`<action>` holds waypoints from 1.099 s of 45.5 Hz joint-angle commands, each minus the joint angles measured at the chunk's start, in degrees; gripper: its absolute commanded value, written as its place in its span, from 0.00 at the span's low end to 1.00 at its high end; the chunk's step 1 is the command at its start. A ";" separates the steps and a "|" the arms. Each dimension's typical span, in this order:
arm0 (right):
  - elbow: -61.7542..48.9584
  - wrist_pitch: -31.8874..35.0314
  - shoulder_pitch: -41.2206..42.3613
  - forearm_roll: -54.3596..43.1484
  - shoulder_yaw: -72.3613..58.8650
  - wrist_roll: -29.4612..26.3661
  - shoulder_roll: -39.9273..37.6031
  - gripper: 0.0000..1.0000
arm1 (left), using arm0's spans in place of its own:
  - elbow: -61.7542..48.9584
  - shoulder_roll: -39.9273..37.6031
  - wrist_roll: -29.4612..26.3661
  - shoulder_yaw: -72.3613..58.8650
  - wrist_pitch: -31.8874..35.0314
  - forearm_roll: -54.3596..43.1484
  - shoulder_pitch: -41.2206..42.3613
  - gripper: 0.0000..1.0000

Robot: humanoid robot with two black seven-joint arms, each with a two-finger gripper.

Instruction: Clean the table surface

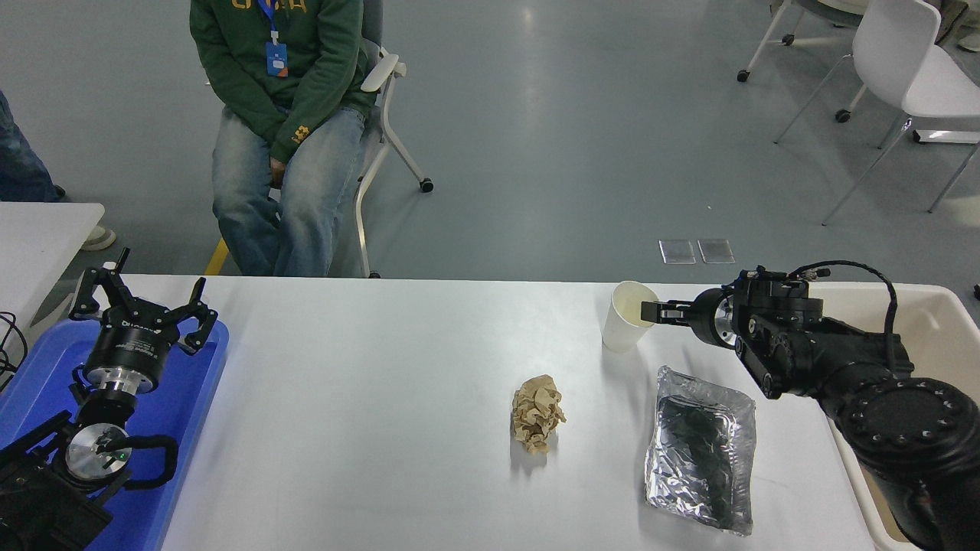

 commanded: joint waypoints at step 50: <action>1.28 7.38 3.23 7.54 0.00 0.44 0.00 0.00 | 0.00 0.00 0.00 0.00 0.00 0.00 0.00 1.00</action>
